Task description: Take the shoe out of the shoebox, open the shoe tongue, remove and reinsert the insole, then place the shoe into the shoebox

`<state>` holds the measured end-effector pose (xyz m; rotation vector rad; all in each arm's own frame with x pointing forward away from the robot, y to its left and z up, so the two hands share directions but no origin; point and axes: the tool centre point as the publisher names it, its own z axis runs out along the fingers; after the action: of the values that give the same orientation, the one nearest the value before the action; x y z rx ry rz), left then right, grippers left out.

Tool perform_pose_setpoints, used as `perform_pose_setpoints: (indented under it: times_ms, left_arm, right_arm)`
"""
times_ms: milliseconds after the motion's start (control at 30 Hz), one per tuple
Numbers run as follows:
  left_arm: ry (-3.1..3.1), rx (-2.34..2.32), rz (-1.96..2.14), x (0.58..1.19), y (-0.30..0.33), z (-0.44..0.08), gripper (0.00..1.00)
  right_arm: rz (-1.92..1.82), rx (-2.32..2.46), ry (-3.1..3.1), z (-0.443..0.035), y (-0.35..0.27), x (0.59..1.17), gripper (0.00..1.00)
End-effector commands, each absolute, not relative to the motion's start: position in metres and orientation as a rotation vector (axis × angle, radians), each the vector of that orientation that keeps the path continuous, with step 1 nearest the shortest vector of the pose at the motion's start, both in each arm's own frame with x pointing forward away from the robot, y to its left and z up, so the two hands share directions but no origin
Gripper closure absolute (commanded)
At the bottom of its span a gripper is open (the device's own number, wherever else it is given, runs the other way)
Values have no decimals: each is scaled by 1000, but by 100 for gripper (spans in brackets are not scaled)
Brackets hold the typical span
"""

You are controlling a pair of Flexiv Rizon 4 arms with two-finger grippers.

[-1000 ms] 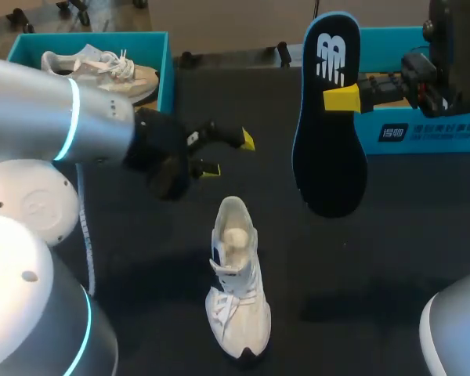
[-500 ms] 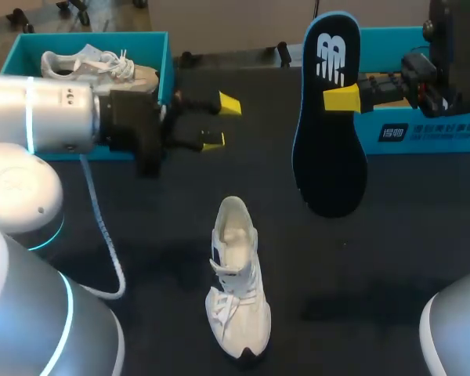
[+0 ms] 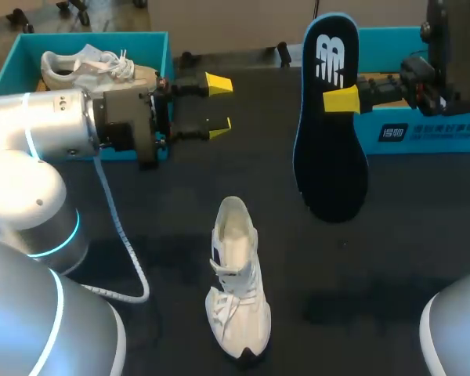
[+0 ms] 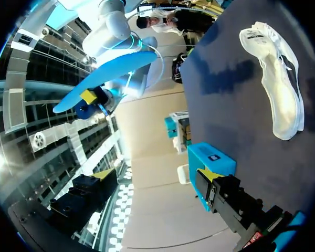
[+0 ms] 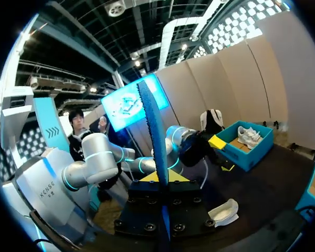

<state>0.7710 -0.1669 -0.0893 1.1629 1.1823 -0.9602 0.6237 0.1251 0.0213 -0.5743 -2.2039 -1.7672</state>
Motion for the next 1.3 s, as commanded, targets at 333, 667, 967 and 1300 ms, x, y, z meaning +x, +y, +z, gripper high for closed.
perform_pose_setpoints:
  times_ms: [333, 667, 967, 1300]
  left_arm:
    - [1197, 1138, -1004, 786, -174, -88, 0]
    - [1197, 1138, -1004, 786, -174, -88, 0]
    - [1197, 1138, -1004, 786, -174, -88, 0]
    - [1197, 1138, -1004, 786, -174, -88, 0]
  right_arm:
    - [-1660, -635, -2100, -4, 144, 707, 100]
    - [-1660, -635, -2100, -4, 144, 707, 100]
    - [-1511, -719, -1931, -43, 165, 806, 100]
    - [-1446, -734, -1876, -55, 168, 822, 100]
